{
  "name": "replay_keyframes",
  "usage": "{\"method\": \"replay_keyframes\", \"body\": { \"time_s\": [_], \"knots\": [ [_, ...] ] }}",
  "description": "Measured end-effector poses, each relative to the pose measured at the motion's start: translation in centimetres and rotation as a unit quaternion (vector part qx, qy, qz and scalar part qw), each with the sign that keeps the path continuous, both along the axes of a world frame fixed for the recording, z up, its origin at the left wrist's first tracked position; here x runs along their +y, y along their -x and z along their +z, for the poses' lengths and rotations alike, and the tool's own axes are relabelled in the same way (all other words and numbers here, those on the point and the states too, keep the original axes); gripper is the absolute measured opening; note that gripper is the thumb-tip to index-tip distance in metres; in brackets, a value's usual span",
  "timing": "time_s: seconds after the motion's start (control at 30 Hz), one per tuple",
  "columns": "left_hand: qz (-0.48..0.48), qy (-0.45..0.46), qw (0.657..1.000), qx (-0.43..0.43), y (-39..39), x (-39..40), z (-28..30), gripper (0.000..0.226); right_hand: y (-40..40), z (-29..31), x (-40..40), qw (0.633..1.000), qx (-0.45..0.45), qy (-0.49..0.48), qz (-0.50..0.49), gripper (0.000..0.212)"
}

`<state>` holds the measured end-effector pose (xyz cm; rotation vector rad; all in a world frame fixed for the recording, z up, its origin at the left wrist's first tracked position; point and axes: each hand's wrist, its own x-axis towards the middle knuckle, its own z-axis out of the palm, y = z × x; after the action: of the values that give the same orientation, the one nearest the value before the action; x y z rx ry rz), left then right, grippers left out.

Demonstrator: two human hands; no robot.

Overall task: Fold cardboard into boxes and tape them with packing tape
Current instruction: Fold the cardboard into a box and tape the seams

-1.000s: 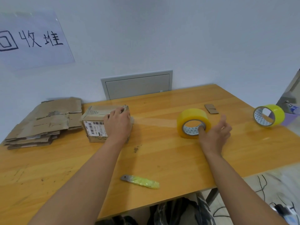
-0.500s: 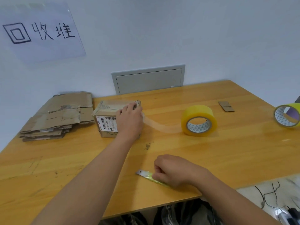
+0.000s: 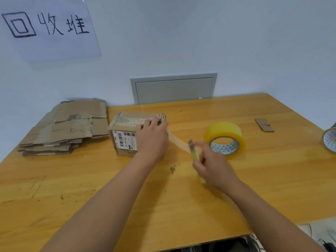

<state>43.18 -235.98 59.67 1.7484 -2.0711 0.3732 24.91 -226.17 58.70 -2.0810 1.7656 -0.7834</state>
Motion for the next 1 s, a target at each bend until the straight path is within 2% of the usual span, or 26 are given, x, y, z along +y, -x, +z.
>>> {"method": "replay_keyframes", "body": {
  "time_s": [0.07,0.13,0.23,0.27,0.3,0.43,0.53,0.7,0.83,0.9,1.0],
  "knots": [
    [0.0,0.009,1.0,0.003,0.0,-0.2,-0.2,0.029,-1.3,0.2,-1.7,0.978,-0.197,0.056,-0.035,0.033],
    [-0.004,0.021,1.0,0.009,-0.1,-0.2,-0.4,0.027,-3.5,0.6,-3.7,0.946,-0.317,0.058,-0.034,0.022],
    [-0.02,0.045,0.999,0.006,-0.4,-0.3,-0.6,0.022,-5.9,1.0,-6.4,0.872,-0.488,0.004,-0.052,0.032],
    [-0.026,0.051,0.998,0.004,-0.6,-0.4,-0.7,0.021,-6.0,0.7,-7.2,0.855,-0.516,-0.008,-0.057,0.035],
    [-0.032,0.059,0.998,0.003,-0.7,-0.5,-0.8,0.02,-6.0,0.2,-7.7,0.853,-0.519,-0.015,-0.059,0.036],
    [-0.045,0.096,0.994,0.003,-1.0,-1.1,-1.2,0.018,-5.1,-2.4,-8.4,0.885,-0.46,-0.034,-0.061,0.04],
    [-0.051,0.107,0.993,0.012,-1.1,-1.3,-1.3,0.018,-4.9,-3.1,-8.6,0.886,-0.46,-0.031,-0.045,0.038],
    [-0.047,0.084,0.995,0.019,-1.1,-1.4,-1.1,0.023,-5.5,-1.6,-7.4,0.915,-0.389,0.096,-0.038,0.027],
    [-0.049,0.077,0.995,0.026,-1.2,-1.3,-1.0,0.023,-4.9,0.2,-5.9,0.914,-0.365,0.174,-0.022,0.019],
    [-0.053,0.071,0.995,0.037,-1.3,-1.2,-0.7,0.028,-4.6,0.2,-5.6,0.912,-0.381,0.149,-0.036,0.021],
    [-0.073,0.058,0.995,0.034,-1.8,-1.1,-0.6,0.029,-5.0,-0.6,-5.3,0.913,-0.395,0.092,-0.041,0.009]
  ]
}}
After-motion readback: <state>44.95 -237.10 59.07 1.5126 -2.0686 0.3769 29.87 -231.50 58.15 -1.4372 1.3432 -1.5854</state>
